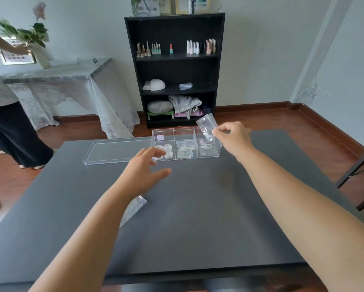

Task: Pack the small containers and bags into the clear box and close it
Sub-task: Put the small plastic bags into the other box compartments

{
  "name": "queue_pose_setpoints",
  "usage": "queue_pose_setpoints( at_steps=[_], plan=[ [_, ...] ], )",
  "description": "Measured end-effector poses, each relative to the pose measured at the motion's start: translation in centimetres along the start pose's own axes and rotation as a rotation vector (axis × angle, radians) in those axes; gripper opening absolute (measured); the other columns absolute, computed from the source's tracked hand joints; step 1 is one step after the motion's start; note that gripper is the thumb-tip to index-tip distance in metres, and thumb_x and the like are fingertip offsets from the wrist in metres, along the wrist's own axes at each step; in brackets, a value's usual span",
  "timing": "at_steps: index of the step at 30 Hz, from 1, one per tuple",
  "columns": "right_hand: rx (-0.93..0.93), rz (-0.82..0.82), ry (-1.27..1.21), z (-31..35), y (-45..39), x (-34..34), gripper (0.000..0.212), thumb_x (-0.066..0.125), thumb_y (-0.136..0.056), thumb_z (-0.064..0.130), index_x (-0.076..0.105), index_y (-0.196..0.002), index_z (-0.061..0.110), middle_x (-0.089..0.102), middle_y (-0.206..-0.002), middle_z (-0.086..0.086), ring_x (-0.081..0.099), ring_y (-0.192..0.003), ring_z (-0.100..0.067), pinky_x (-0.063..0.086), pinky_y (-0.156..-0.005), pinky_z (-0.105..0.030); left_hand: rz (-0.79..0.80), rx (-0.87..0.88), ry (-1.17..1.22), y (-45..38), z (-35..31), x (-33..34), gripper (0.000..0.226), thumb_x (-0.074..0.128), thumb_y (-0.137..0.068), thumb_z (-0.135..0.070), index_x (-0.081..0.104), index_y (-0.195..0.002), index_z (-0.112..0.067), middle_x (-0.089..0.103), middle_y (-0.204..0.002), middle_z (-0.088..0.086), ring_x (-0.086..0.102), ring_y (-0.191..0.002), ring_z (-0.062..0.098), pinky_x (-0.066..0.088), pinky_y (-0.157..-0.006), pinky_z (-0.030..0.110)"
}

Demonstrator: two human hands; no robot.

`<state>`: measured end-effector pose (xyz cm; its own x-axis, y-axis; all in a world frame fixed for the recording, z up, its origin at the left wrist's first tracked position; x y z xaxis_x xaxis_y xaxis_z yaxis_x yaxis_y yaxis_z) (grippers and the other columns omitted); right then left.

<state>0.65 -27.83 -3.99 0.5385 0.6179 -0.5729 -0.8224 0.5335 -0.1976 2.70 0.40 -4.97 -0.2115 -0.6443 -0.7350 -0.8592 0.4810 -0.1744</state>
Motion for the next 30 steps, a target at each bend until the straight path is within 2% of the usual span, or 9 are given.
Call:
queue_pose_setpoints(
  at_steps=[2, 5, 7, 11, 17, 21, 24, 27, 30],
  plan=[
    [0.073, -0.054, 0.049, -0.5, -0.6, 0.1, 0.016, 0.062, -0.082, 0.041, 0.07, -0.072, 0.032, 0.047, -0.088, 0.021, 0.036, -0.118, -0.028, 0.039, -0.087, -0.041, 0.154, -0.069, -0.155, 1.2, 1.0, -1.2, 0.051, 0.075, -0.075, -0.047, 0.051, -0.119, -0.04, 0.048, -0.125, -0.01, 0.046, -0.117, 0.016, 0.04, -0.1, 0.037],
    [0.112, -0.051, 0.149, -0.6, -0.9, 1.1, 0.018, 0.062, -0.08, 0.043, 0.07, -0.069, 0.031, 0.055, -0.109, 0.009, 0.037, -0.114, -0.028, 0.033, -0.084, -0.037, 0.315, -0.176, -0.324, 3.0, 2.2, -2.7, 0.066, 0.073, -0.069, -0.061, 0.045, -0.126, -0.046, 0.043, -0.132, -0.01, 0.031, -0.128, 0.022, 0.031, -0.103, 0.041],
    [0.12, -0.026, 0.221, -0.4, -0.9, 1.8, 0.021, 0.062, -0.08, 0.045, 0.069, -0.064, 0.033, 0.054, -0.114, 0.006, 0.037, -0.112, -0.028, 0.032, -0.084, -0.037, 0.343, -0.22, -0.345, 3.9, 2.8, -3.5, 0.069, 0.074, -0.065, -0.063, 0.043, -0.126, -0.048, 0.045, -0.131, -0.011, 0.031, -0.126, 0.02, 0.033, -0.102, 0.039],
    [0.112, 0.01, 0.327, -0.2, -0.9, 2.6, 0.026, 0.061, -0.079, 0.051, 0.067, -0.063, 0.031, 0.051, -0.116, 0.003, 0.036, -0.115, -0.03, 0.033, -0.091, -0.041, 0.369, -0.283, -0.343, 5.5, 3.8, -4.5, 0.079, 0.082, -0.059, -0.058, 0.044, -0.126, -0.044, 0.048, -0.125, -0.012, 0.045, -0.115, 0.016, 0.04, -0.096, 0.035],
    [0.076, 0.004, 0.334, -1.1, -0.4, 2.6, 0.041, 0.05, -0.082, 0.064, 0.061, -0.065, 0.028, 0.048, -0.113, 0.003, 0.034, -0.115, -0.029, 0.025, -0.086, -0.039, 0.351, -0.314, -0.343, 6.3, 4.5, -4.7, 0.07, 0.089, -0.051, -0.051, 0.05, -0.108, -0.04, 0.051, -0.111, -0.014, 0.055, -0.095, 0.013, 0.048, -0.084, 0.034],
    [-0.003, -0.089, 0.237, -1.5, 0.4, 2.3, 0.028, 0.048, -0.088, 0.044, 0.063, -0.075, 0.025, 0.055, -0.115, -0.002, 0.039, -0.111, -0.03, 0.025, -0.082, -0.037, 0.339, -0.345, -0.274, 5.7, 4.4, -4.5, 0.061, 0.09, -0.052, -0.048, 0.051, -0.097, -0.036, 0.057, -0.102, -0.011, 0.057, -0.087, 0.012, 0.052, -0.072, 0.033],
    [-0.074, -0.101, 0.165, -2.0, 0.9, 2.2, 0.016, 0.05, -0.09, 0.031, 0.063, -0.083, 0.026, 0.056, -0.116, -0.002, 0.042, -0.107, -0.028, 0.026, -0.081, -0.036, 0.294, -0.294, -0.197, 4.7, 3.7, -3.7, 0.048, 0.089, -0.06, -0.041, 0.052, -0.09, -0.033, 0.062, -0.094, -0.003, 0.059, -0.078, 0.015, 0.051, -0.067, 0.031],
    [-0.123, -0.097, 0.074, -3.0, 1.5, 2.3, 0.012, 0.053, -0.092, 0.026, 0.064, -0.088, 0.024, 0.057, -0.116, -0.003, 0.044, -0.101, -0.025, 0.03, -0.08, -0.033, 0.23, -0.215, -0.065, 3.1, 2.0, -2.6, 0.041, 0.086, -0.067, -0.035, 0.051, -0.084, -0.024, 0.067, -0.082, 0.0, 0.058, -0.068, 0.018, 0.048, -0.066, 0.033],
    [-0.151, -0.095, -0.016, -3.8, 2.0, 2.5, 0.011, 0.054, -0.093, 0.027, 0.064, -0.094, 0.022, 0.059, -0.117, -0.002, 0.045, -0.106, -0.024, 0.034, -0.083, -0.033, 0.111, -0.14, 0.038, 0.8, -0.4, -1.8, 0.036, 0.083, -0.072, -0.029, 0.051, -0.08, -0.017, 0.069, -0.07, -0.001, 0.06, -0.057, 0.014, 0.048, -0.06, 0.032]
  ],
)
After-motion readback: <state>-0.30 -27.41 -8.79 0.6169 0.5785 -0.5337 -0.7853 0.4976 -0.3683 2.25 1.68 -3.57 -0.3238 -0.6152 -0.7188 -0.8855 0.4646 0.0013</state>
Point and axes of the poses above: each hand's wrist, its own y-axis away from the middle knuckle, its own x-axis out of the palm, z = x × y, the point moved 3 cm from there along -y, towards the middle knuckle
